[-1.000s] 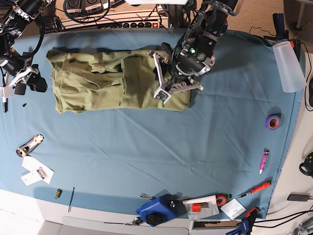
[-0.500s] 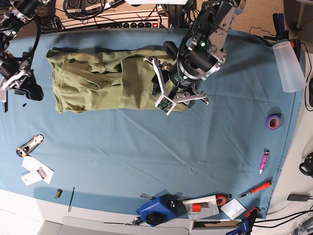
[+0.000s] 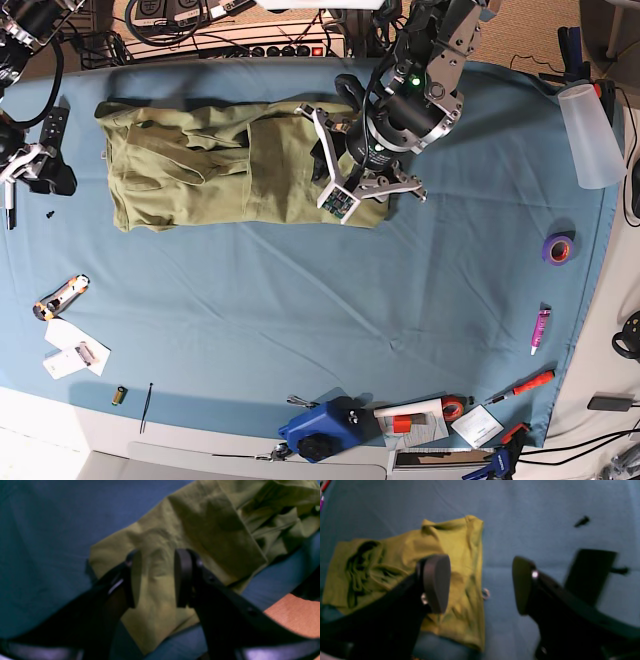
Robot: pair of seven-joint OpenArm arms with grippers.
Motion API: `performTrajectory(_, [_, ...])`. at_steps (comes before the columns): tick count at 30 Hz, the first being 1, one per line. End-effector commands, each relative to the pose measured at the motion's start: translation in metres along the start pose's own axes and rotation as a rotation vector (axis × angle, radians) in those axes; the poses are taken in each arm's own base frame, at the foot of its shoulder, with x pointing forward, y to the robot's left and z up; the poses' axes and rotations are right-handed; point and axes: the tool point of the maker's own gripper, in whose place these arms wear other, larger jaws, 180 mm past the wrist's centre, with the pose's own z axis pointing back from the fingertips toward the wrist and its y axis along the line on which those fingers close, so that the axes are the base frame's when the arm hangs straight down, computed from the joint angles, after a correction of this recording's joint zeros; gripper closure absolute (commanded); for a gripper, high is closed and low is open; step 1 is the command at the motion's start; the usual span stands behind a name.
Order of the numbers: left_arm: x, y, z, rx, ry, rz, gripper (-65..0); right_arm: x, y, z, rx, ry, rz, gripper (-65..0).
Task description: Layout the t-shirt on the table in an organized manner, then fold the t-shirt properly
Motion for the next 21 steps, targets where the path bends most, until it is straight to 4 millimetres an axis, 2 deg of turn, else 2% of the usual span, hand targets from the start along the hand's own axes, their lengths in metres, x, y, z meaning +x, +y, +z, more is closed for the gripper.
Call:
performTrajectory(1, [0.012, -0.001, 0.003, -0.002, -0.046, 0.001, -20.4, 0.011, 0.001, 0.002, -0.007, -0.017, 0.032, -39.0])
performTrajectory(8, [0.012, -0.001, 0.003, -0.003, -0.045, -0.003, -20.4, -0.017, 0.021, -0.031, 0.032, 0.071, 0.043, -39.0])
performTrajectory(15, [0.013, -0.002, 0.003, -0.007, -0.047, -0.010, -20.4, -0.042, 0.024, -0.049, -0.007, 0.089, -0.029, -39.0])
performTrajectory(21, [0.013, -0.002, 0.003, -0.007, -0.047, -0.010, -20.4, -0.069, 0.013, -0.062, 0.018, 0.122, -0.157, -39.0])
